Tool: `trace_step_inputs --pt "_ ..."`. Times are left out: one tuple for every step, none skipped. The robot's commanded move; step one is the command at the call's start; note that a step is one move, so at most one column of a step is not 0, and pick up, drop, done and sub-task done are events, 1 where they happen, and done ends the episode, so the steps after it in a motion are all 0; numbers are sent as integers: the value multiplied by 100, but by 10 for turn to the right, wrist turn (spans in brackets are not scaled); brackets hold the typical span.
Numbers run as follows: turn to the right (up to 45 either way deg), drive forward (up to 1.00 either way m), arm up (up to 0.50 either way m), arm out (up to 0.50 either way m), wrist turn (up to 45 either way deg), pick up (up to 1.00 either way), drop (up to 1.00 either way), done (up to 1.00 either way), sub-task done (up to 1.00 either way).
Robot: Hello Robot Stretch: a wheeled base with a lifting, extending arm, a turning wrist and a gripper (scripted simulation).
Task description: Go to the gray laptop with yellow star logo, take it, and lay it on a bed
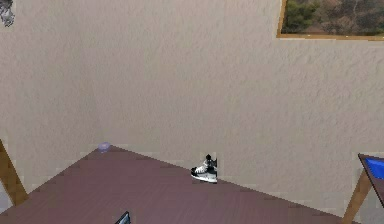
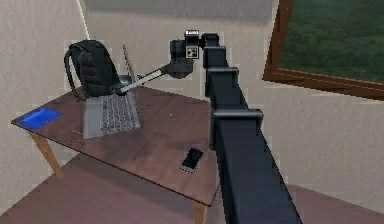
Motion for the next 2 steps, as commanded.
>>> trace_step_inputs --pt "0 0 0 0 -450 0 0 0 0" --pt "0 0 0 0 -240 0 0 0 0"
